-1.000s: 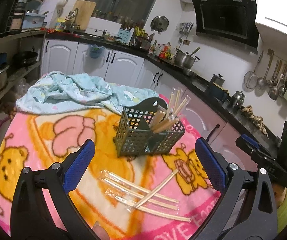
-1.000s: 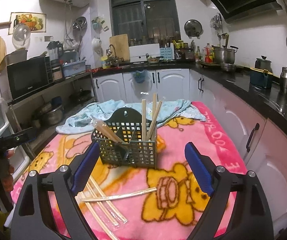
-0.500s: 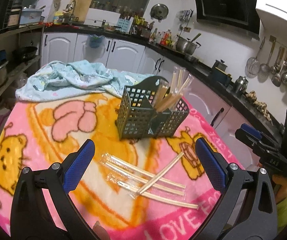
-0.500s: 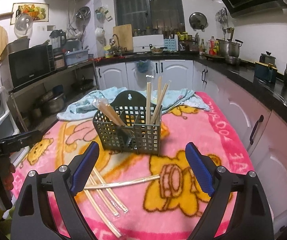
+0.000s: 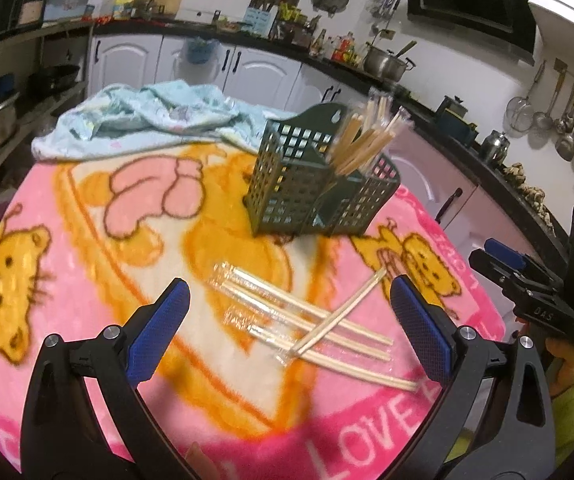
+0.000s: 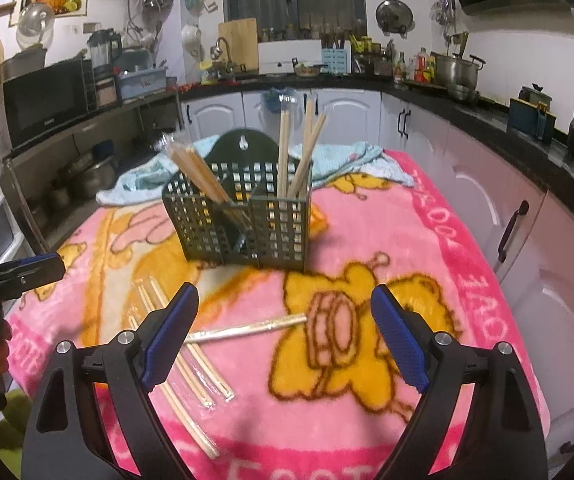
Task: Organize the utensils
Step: 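Withdraw both open tools from the basket toward the remaining chopsticks, then close the right tool on a wrapped chopstick while the left tool grasps another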
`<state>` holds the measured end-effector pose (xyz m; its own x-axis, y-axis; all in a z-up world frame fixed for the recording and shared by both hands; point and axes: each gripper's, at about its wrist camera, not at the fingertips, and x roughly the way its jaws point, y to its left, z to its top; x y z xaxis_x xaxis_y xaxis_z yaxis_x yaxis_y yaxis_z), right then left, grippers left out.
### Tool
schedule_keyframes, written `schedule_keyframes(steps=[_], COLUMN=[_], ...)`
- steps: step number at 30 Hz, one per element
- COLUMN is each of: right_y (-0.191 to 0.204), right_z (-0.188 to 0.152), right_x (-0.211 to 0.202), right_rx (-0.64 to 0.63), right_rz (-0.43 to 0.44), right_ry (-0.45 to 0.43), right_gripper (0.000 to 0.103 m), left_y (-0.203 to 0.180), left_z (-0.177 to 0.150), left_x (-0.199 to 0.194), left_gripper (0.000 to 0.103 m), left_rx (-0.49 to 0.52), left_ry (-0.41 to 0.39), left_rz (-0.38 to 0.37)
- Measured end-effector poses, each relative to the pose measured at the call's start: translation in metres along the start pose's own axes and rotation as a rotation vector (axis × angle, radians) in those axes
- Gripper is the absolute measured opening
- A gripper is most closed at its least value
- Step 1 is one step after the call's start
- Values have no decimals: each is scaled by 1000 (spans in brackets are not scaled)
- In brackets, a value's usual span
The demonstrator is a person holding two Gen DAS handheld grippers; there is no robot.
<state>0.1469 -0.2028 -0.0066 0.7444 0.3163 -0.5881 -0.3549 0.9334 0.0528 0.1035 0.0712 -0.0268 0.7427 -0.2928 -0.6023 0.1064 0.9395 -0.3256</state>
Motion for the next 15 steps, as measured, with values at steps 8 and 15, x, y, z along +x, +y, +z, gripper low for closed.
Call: schedule_keyframes(steps=[8, 15], right_y=[1, -3], right_z=[-10, -19], right_x=[16, 33], right_rx=[-5, -6], right_rz=[-13, -30], right_ry=[50, 89], right_gripper=[85, 85], left_y=[14, 28], left_z=[-15, -28], left_x=[16, 36], left_gripper=[92, 78], left_rx=[-41, -103], left_ry=[62, 131], left_rz=[0, -9])
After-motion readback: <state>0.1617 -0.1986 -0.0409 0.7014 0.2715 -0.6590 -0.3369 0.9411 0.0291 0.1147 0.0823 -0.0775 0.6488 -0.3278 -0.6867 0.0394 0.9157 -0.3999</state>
